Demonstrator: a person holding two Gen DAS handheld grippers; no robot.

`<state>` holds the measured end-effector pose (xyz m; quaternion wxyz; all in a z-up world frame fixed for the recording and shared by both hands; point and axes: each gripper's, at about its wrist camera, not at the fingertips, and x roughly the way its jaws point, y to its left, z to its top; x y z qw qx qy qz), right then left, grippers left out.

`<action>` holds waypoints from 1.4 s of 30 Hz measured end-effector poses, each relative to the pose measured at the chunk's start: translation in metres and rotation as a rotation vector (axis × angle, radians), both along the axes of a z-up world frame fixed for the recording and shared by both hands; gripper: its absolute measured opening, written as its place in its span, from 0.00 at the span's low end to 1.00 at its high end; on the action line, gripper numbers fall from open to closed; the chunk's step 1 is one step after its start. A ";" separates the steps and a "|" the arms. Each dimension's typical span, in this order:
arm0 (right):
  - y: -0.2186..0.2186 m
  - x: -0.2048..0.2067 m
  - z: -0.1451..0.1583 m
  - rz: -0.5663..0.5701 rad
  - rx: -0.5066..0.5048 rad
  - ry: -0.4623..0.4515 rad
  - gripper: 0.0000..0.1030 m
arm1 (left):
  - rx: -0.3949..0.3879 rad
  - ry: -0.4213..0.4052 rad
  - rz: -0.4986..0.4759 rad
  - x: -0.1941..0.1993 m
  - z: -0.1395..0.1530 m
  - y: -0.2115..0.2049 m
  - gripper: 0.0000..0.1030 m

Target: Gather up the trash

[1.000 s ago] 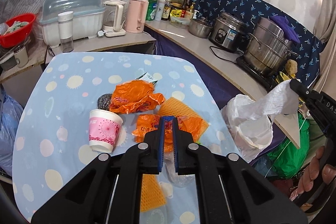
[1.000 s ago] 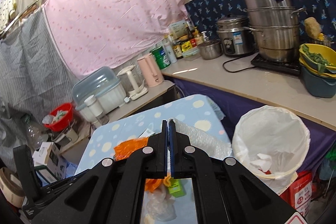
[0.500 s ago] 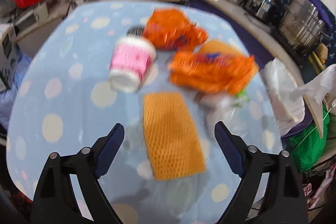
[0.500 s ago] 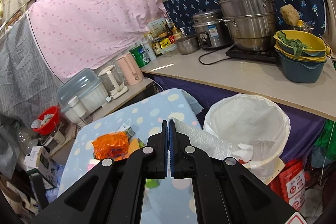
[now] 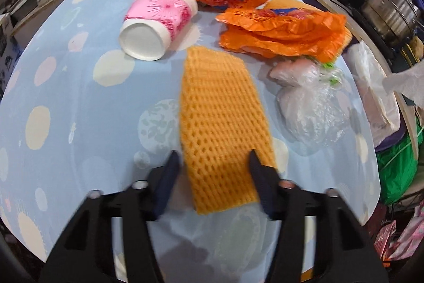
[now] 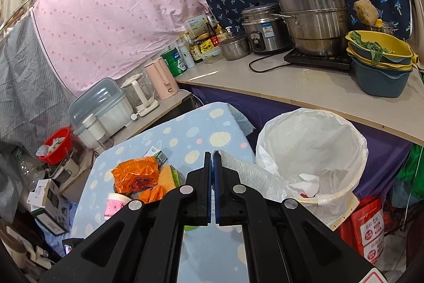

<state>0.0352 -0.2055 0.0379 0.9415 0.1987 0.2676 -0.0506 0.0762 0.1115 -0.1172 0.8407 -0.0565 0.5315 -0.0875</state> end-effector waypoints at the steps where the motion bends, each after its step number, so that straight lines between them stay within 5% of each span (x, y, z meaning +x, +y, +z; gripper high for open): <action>1: 0.000 0.000 -0.001 -0.001 0.000 0.002 0.02 | -0.006 0.003 -0.016 -0.001 0.001 -0.001 0.21; 3: -0.001 0.000 -0.002 -0.003 0.002 0.004 0.02 | -0.008 -0.005 -0.027 -0.003 0.005 -0.003 0.10; 14: -0.024 -0.003 0.011 -0.055 -0.008 -0.025 0.02 | -0.084 -0.162 -0.067 0.005 0.089 -0.016 0.09; 25: -0.088 0.004 0.025 -0.164 0.013 -0.064 0.02 | -0.158 -0.321 -0.245 0.033 0.169 -0.098 0.09; 32: -0.129 0.015 0.009 -0.213 0.028 -0.022 0.02 | -0.180 -0.339 -0.373 0.054 0.180 -0.181 0.09; 42: -0.173 0.035 -0.045 -0.243 0.098 0.105 0.02 | -0.165 -0.294 -0.491 0.080 0.153 -0.275 0.09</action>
